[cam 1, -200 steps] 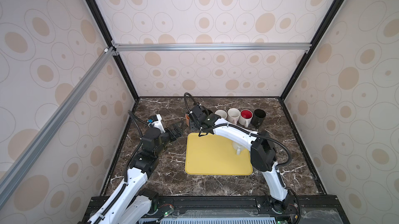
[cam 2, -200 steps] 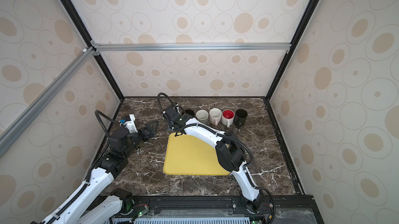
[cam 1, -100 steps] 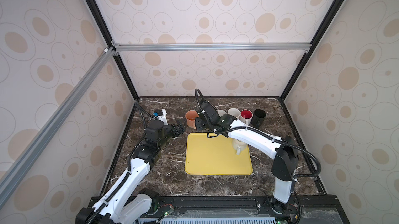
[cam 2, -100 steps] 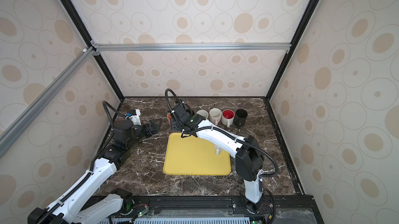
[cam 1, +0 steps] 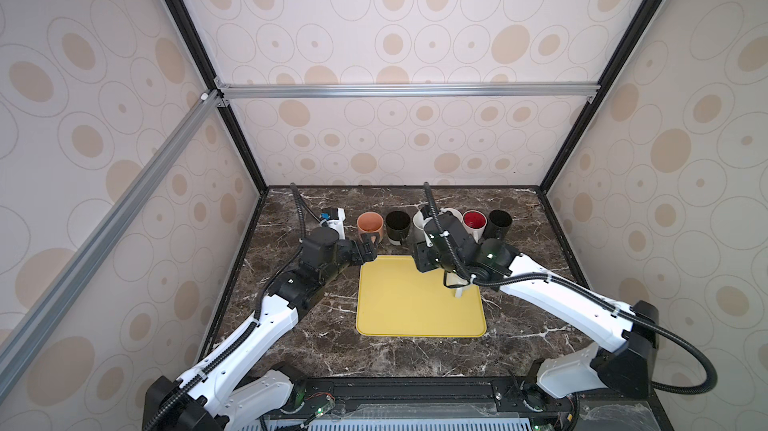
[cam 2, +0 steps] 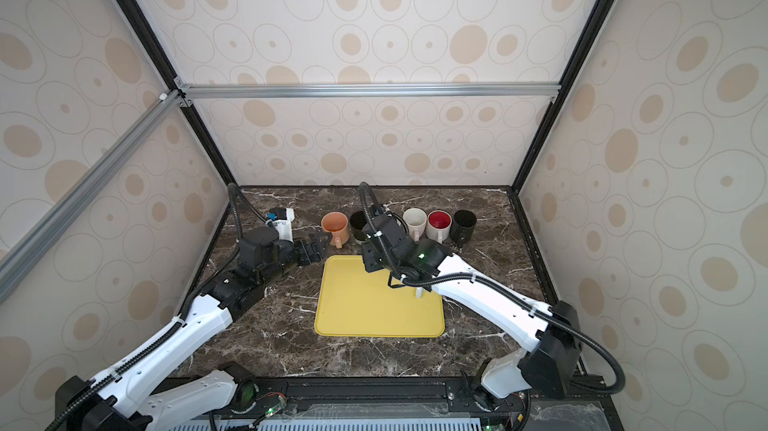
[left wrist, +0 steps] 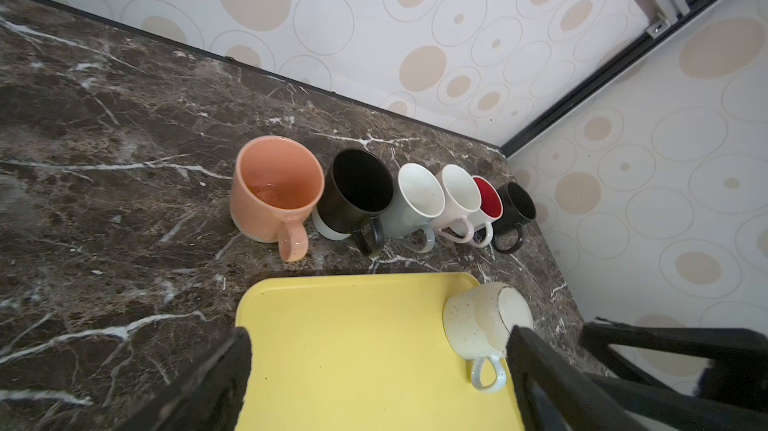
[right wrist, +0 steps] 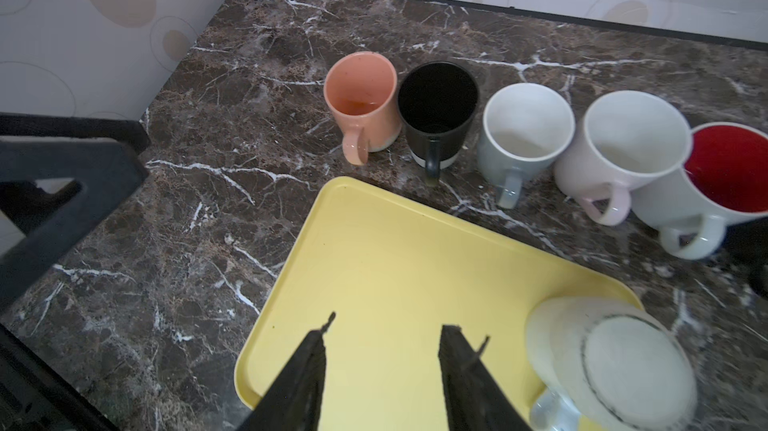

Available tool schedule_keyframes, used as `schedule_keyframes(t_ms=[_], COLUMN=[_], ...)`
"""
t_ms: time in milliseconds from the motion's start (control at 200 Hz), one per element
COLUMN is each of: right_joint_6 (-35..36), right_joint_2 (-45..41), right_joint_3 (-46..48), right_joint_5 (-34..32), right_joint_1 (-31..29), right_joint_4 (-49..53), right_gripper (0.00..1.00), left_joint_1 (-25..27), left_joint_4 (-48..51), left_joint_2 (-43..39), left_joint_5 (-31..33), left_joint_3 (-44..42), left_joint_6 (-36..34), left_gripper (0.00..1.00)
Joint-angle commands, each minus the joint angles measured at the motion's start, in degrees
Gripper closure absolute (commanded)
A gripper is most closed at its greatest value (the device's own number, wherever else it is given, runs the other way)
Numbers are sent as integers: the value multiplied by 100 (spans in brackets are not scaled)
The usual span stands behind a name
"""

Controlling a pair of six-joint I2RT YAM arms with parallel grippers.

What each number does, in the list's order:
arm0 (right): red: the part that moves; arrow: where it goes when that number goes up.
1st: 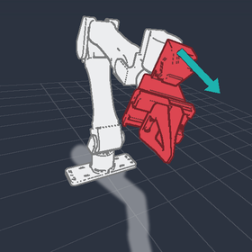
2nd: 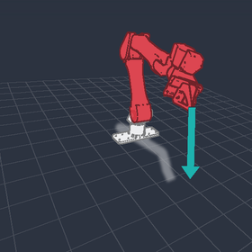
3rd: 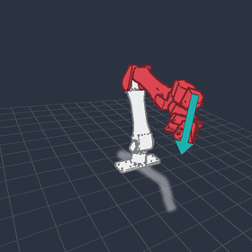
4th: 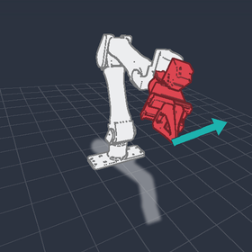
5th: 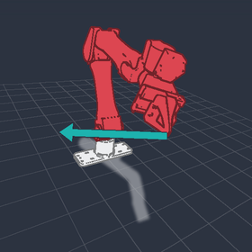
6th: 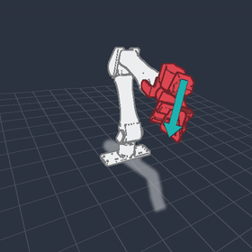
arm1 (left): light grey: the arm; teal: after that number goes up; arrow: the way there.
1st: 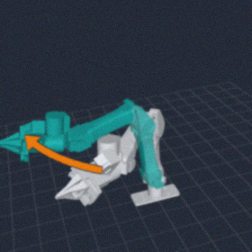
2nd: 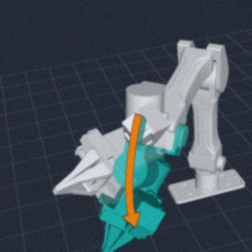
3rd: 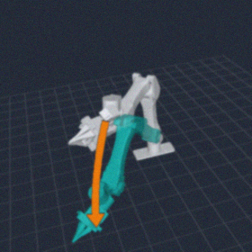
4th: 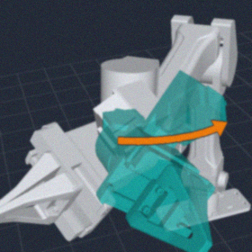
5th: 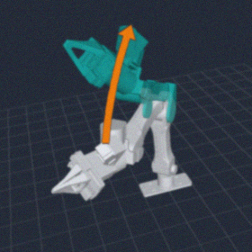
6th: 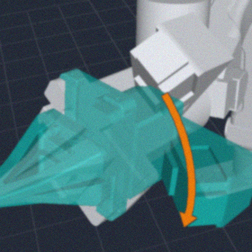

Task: Turn the mug right side up
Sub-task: 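Reach the left gripper over the upside-down cream mug while right moves aside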

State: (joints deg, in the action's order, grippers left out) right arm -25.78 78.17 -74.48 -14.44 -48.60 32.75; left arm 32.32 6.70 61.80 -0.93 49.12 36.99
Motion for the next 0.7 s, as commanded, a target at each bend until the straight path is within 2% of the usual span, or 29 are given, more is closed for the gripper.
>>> schedule_keyframes(t_ms=[0, 145, 215, 395, 595, 695], right_joint_6=[-205, -584, -679, -701, -912, -945], right_joint_2=[-518, -1124, -1248, -1315, -1056, -991], right_joint_3=[432, 1292, 1522, 1736, 2103, 2121], right_joint_5=[-4, 819, 1011, 1153, 2317, 2393], right_joint_1=[516, 1675, 2100, 2797, 3747, 3831], right_joint_4=[467, 236, 176, 113, -661, -757], right_gripper=[53, 56, 56, 56, 57, 58], left_joint_1=[616, 1483, 1782, 2328, 2771, 2974], left_joint_4=[338, 555, 650, 553, 707, 980], left_joint_2=[464, 1337, 1699, 2361, 3460, 3951], left_joint_5=[741, 1265, 1380, 1303, 1195, 1298], left_joint_3=[438, 993, 1223, 1631, 2391, 2890], left_joint_6=[-235, -361, -425, -455, -523, -615], left_gripper=[4, 8, 10, 13, 28, 30])
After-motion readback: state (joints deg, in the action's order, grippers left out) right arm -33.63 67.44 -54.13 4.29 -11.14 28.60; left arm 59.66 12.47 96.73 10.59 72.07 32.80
